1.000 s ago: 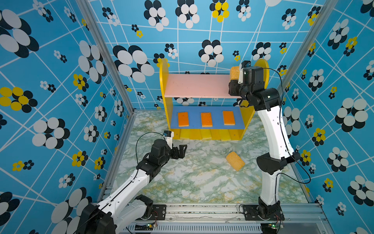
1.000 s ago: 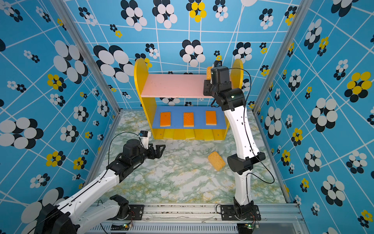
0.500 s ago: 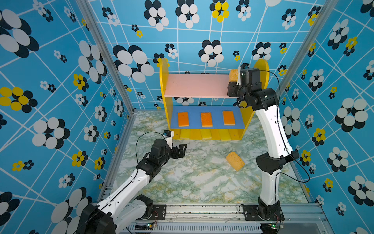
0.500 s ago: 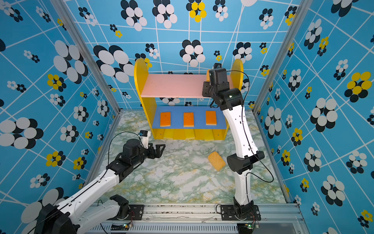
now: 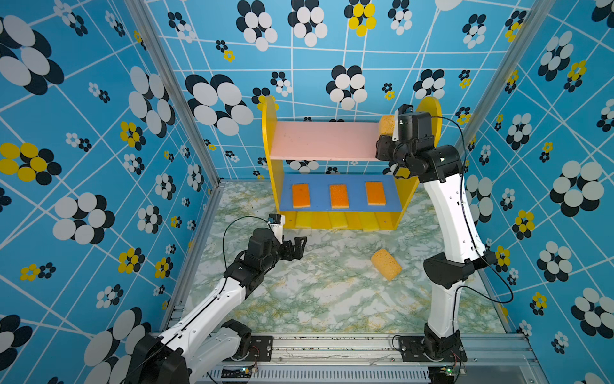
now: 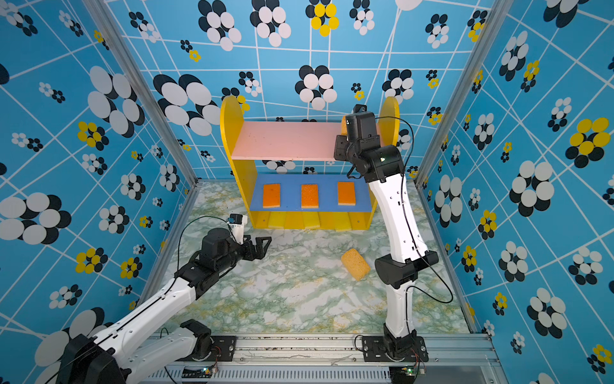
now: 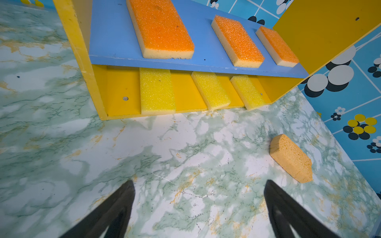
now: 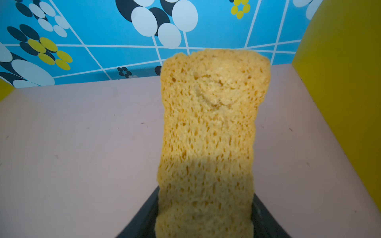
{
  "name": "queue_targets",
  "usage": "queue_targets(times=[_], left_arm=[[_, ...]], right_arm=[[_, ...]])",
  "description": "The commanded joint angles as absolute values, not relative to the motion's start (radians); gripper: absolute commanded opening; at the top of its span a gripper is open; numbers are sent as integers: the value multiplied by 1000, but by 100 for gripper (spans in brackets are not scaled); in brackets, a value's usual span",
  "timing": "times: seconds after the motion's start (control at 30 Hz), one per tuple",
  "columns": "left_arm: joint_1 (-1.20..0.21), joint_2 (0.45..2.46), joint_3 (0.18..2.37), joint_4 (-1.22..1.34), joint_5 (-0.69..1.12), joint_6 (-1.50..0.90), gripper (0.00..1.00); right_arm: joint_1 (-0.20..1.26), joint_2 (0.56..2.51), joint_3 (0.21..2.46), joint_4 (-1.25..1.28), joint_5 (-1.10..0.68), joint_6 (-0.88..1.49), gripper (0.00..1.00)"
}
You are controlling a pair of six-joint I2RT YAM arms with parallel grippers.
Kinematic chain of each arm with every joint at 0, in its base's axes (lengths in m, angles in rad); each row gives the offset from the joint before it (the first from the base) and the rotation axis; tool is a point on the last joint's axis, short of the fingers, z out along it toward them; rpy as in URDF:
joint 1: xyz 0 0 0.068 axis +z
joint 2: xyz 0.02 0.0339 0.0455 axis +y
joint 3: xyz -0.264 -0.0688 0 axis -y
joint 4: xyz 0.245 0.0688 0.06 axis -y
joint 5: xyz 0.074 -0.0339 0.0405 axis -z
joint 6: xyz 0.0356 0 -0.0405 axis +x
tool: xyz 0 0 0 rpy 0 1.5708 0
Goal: Arrange cleaning sponges on a shelf
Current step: Place the cleaning sponge at the shelf.
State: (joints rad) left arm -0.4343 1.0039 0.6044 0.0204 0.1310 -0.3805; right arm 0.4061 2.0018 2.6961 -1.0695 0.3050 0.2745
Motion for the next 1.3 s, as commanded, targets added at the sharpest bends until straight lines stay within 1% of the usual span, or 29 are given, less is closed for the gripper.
queue_targets(times=[0.0,0.17,0.53,0.67,0.73,0.87,0.93,1.07,1.27], left_arm=[[-442,1002,619,19,123,-372,99],[-443,999,620,19,121,-373,99],[-443,980,615,0,105,-365,99],[-443,985,614,3,107,-366,99],[-443,986,613,6,107,-367,99],[-443,984,613,7,107,-368,99],[-443,983,613,7,107,-368,99],[-443,989,615,11,108,-366,99],[-443,1001,620,18,112,-366,99]], right_arm=[[406,1956,2681,-1092,317,287,58],[405,1963,2665,-1098,328,291,64],[405,1997,2665,-1104,333,299,67],[405,1999,2665,-1106,334,297,70],[406,1997,2665,-1106,337,298,74],[406,1989,2666,-1104,333,284,90],[405,1976,2668,-1106,336,271,94],[406,1936,2668,-1109,310,230,99],[408,1839,2650,-1167,236,185,99]])
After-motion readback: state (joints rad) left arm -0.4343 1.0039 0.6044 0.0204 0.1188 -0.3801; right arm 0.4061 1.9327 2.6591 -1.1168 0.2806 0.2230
